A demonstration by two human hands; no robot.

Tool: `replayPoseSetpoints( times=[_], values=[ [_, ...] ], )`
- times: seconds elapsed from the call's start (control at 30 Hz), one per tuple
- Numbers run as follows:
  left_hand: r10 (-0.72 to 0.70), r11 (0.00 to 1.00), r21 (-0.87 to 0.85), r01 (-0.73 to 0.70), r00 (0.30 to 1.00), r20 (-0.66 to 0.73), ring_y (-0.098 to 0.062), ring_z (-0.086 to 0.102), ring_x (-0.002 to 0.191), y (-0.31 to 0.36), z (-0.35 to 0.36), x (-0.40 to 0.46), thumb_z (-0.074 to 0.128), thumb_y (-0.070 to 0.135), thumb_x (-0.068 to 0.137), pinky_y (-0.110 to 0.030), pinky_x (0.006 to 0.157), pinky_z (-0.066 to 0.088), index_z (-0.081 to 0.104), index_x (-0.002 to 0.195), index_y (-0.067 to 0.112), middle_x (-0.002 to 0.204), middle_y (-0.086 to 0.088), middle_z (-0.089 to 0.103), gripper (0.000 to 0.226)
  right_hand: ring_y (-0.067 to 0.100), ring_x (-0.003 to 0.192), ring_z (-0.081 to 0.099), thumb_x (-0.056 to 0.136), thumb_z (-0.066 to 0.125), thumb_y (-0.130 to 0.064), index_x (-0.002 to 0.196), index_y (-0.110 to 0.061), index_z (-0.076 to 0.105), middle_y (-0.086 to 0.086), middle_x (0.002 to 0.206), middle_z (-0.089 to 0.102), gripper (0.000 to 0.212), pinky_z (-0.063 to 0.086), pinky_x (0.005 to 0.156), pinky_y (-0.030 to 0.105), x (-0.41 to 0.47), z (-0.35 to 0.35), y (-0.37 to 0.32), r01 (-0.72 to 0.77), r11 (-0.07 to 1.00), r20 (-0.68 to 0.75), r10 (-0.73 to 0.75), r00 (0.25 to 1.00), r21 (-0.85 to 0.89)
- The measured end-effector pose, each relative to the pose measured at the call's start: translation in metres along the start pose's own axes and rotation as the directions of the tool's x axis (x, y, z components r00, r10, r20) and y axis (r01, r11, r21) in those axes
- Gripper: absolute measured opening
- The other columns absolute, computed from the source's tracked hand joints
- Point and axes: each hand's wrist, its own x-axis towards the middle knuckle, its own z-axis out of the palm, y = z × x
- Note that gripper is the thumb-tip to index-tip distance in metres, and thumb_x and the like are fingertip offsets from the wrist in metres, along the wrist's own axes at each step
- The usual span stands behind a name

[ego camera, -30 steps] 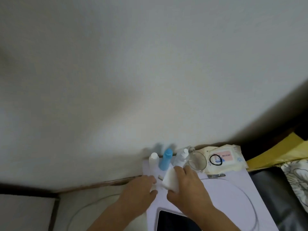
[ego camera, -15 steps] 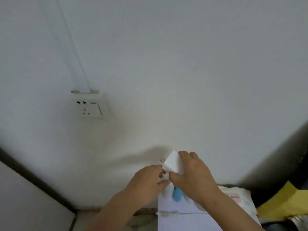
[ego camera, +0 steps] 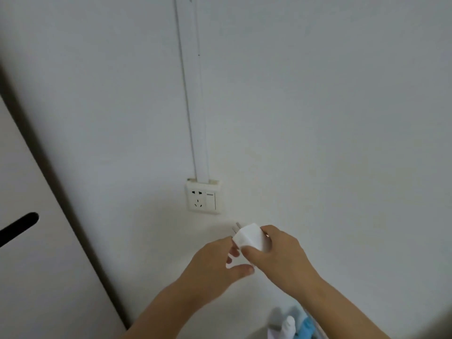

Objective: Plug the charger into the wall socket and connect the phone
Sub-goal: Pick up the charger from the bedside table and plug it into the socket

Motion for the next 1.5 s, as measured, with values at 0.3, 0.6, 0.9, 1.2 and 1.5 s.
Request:
replayPoseSetpoints(
  times=[0.3, 0.6, 0.9, 1.2, 1.5],
  values=[
    [0.007, 1.0, -0.006, -0.007, 0.997, -0.081, -0.004, 0.058, 0.092, -0.03, -0.065, 0.012, 0.066, 0.052, 0.068, -0.023, 0.082, 0.048, 0.048, 0.118, 0.031, 0.109, 0.014, 0.057, 0.057, 0.009, 0.073, 0.058, 0.073, 0.059, -0.044, 0.093, -0.02, 0.058, -0.007, 0.083, 0.061, 0.031, 0.045, 0.058, 0.022, 0.032, 0.041, -0.063, -0.064, 0.971, 0.023, 0.061, 0.998, 0.23],
    [0.04, 0.997, 0.063, -0.036, 0.997, -0.062, -0.012, 0.061, 0.09, -0.076, -0.092, 0.044, 0.054, 0.048, 0.081, -0.028, 0.08, 0.05, 0.052, 0.11, 0.021, 0.108, 0.008, 0.058, 0.039, 0.013, 0.061, 0.054, 0.083, 0.056, -0.037, 0.097, -0.007, 0.062, 0.005, 0.082, 0.06, 0.034, 0.044, 0.047, 0.019, 0.066, 0.093, -0.088, -0.242, 0.876, 0.096, 0.222, 0.97, 0.418],
    [0.04, 0.994, 0.108, -0.034, 0.998, -0.054, -0.01, 0.054, 0.083, -0.089, -0.087, 0.065, 0.048, 0.047, 0.085, -0.022, 0.072, 0.04, 0.054, 0.102, 0.02, 0.095, 0.01, 0.056, 0.032, 0.015, 0.05, 0.05, 0.087, 0.053, -0.03, 0.081, 0.0, 0.068, 0.007, 0.065, 0.058, 0.034, 0.046, 0.045, 0.02, 0.08, 0.102, -0.088, -0.361, 0.741, 0.176, 0.319, 0.931, 0.566],
    [0.101, 0.986, 0.14, -0.089, 0.992, -0.078, -0.008, 0.052, 0.073, -0.089, -0.092, 0.071, 0.046, 0.042, 0.088, -0.015, 0.056, 0.033, 0.055, 0.088, 0.022, 0.08, 0.013, 0.054, 0.022, 0.018, 0.05, 0.049, 0.091, 0.049, -0.031, 0.074, -0.003, 0.066, 0.015, 0.073, 0.059, 0.037, 0.049, 0.055, 0.027, 0.087, 0.105, -0.09, -0.377, 0.665, 0.23, 0.301, 0.925, 0.645],
    [0.093, 0.98, 0.181, -0.082, 0.994, -0.055, -0.014, 0.051, 0.064, -0.083, -0.1, 0.073, 0.044, 0.036, 0.091, -0.025, 0.056, 0.035, 0.055, 0.072, 0.02, 0.063, 0.009, 0.052, 0.027, 0.018, 0.049, 0.049, 0.092, 0.051, -0.031, 0.09, 0.006, 0.065, 0.011, 0.067, 0.055, 0.039, 0.046, 0.046, 0.024, 0.094, 0.108, -0.094, -0.401, 0.619, 0.226, 0.343, 0.912, 0.675]
  ],
)
